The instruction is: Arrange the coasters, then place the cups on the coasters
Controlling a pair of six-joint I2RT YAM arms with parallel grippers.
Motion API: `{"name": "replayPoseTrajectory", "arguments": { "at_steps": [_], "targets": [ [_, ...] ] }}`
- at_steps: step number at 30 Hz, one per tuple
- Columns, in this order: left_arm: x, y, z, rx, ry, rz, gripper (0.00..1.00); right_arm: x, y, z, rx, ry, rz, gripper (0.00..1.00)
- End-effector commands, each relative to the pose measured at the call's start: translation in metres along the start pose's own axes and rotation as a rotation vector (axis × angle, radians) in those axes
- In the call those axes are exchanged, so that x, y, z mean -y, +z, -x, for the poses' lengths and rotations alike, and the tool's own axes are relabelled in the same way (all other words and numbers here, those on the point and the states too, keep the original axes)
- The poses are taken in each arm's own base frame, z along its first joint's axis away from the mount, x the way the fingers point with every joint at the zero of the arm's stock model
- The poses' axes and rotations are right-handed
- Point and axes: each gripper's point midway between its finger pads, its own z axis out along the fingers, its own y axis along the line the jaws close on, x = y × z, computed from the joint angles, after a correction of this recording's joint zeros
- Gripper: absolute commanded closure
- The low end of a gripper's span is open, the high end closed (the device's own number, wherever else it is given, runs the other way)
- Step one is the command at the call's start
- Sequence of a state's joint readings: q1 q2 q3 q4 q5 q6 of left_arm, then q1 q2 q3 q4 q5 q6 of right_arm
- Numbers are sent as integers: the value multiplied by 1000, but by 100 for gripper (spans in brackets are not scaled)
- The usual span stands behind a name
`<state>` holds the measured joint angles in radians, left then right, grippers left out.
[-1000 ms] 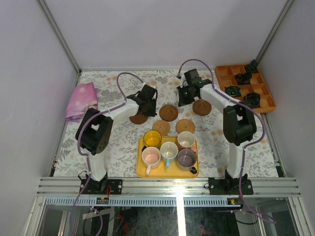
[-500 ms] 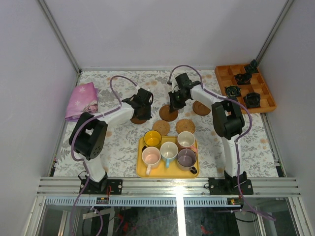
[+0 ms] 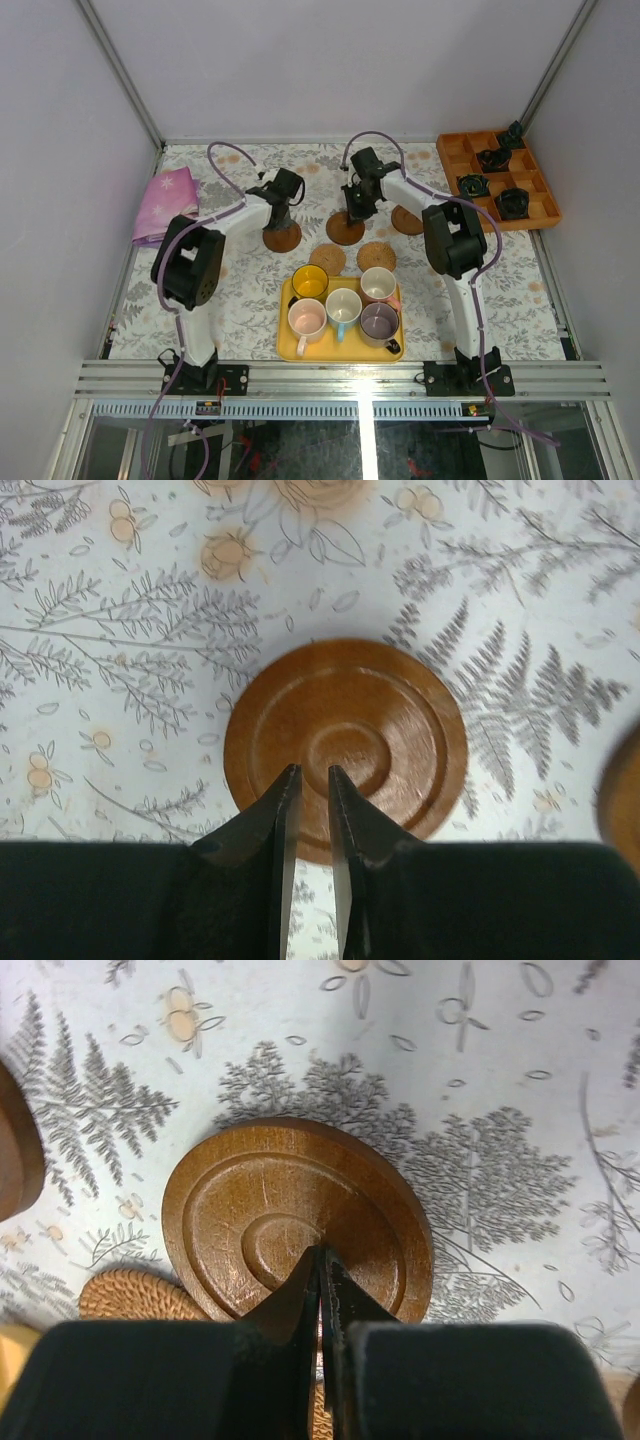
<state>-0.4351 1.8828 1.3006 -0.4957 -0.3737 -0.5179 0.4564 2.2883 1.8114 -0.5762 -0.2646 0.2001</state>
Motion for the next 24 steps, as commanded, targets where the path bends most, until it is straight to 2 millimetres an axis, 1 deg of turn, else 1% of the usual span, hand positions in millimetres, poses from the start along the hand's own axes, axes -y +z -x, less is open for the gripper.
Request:
{"name": "replayPoseTrajectory", "arguments": {
  "at_steps": [1,3,9,14,15,19,24],
  "targets": [
    [-4,18,5,-13,30,67,83,40,-2,-7,-24,52,-212,100],
    [-2,26,3,-35,44,71,83,50,-5,-5,-20,83,-235,100],
    [18,41,-6,-89,63,0,84,85,-18,1,8,181,-282,100],
    [32,52,-12,-118,76,-52,87,105,-27,4,25,217,-320,100],
    [36,55,-11,-120,79,-67,88,107,-28,5,30,217,-325,100],
    [62,59,1,-118,90,-161,90,114,-32,13,47,227,-335,100],
    [95,63,12,-127,87,-281,90,122,-36,17,54,242,-359,100]
  ]
}}
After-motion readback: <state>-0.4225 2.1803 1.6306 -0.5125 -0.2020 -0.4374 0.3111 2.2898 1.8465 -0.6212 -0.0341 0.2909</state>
